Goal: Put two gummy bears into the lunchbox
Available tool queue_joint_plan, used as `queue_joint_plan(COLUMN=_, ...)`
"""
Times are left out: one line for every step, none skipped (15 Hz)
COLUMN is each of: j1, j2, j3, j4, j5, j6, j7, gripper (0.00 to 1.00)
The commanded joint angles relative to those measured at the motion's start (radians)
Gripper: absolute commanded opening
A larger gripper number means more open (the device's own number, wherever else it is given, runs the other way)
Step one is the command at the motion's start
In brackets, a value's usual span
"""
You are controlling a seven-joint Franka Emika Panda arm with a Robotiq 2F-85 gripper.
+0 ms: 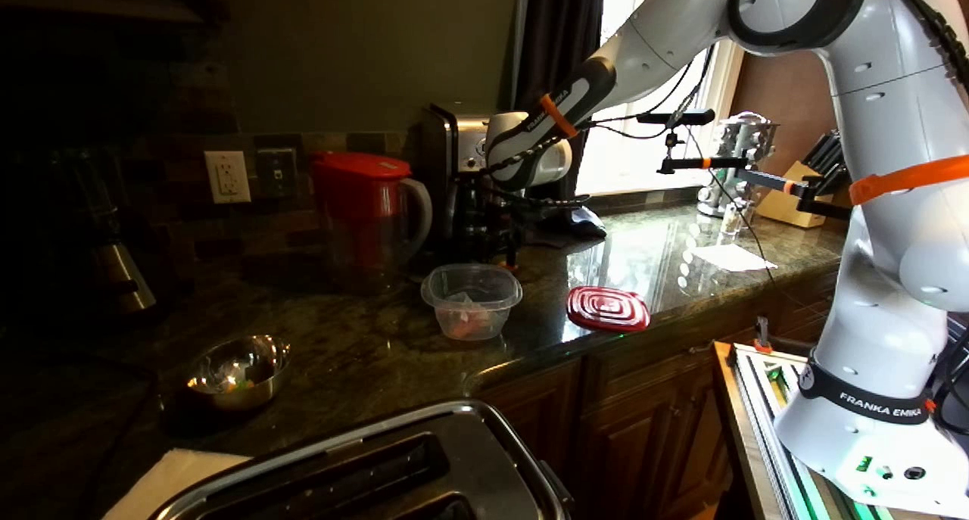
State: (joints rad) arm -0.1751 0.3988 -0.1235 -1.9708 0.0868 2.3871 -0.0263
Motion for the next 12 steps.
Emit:
queue_joint_plan(j1=-0.004, j2=0.003, j3=0.003, j4=-0.001, j5=-0.009, j6=-0.044, j7=-0.017, gripper=1.00)
queue_joint_plan(j1=-0.003, j2=0.004, j3=0.008, j4=-0.004, j5=-0.003, j6=-0.032, j7=-0.019, gripper=1.00)
queue_joint_plan(j1=0.000, j2=0.006, j3=0.010, j4=-0.007, j5=0.001, j6=-0.013, j7=-0.014, gripper=1.00)
queue_joint_plan(j1=0.009, j2=0.009, j3=0.004, j4=-0.007, j5=-0.012, j6=-0.011, j7=0.007, gripper=1.00)
queue_joint_plan(j1=0.017, j2=0.011, j3=-0.002, j4=-0.007, j5=-0.024, j6=-0.009, j7=0.025, gripper=1.00)
queue_joint_plan(j1=0.024, j2=0.013, j3=-0.005, j4=-0.007, j5=-0.036, j6=-0.017, j7=0.036, gripper=1.00)
queue_joint_plan(j1=0.033, j2=0.015, j3=-0.010, j4=-0.009, j5=-0.055, j6=-0.018, j7=0.051, gripper=1.00)
queue_joint_plan(j1=0.040, j2=0.018, j3=-0.012, j4=-0.009, j5=-0.072, j6=-0.020, j7=0.062, gripper=1.00)
queue_joint_plan(j1=0.047, j2=0.023, j3=-0.016, j4=-0.007, j5=-0.088, j6=-0.018, j7=0.082, gripper=0.97)
queue_joint_plan(j1=0.052, j2=0.027, j3=-0.018, j4=-0.005, j5=-0.100, j6=-0.021, j7=0.097, gripper=0.90)
queue_joint_plan(j1=0.055, j2=0.029, j3=-0.019, j4=-0.006, j5=-0.108, j6=-0.020, j7=0.108, gripper=0.73)
queue_joint_plan(j1=0.058, j2=0.031, j3=-0.018, j4=-0.006, j5=-0.112, j6=-0.018, j7=0.117, gripper=0.70)
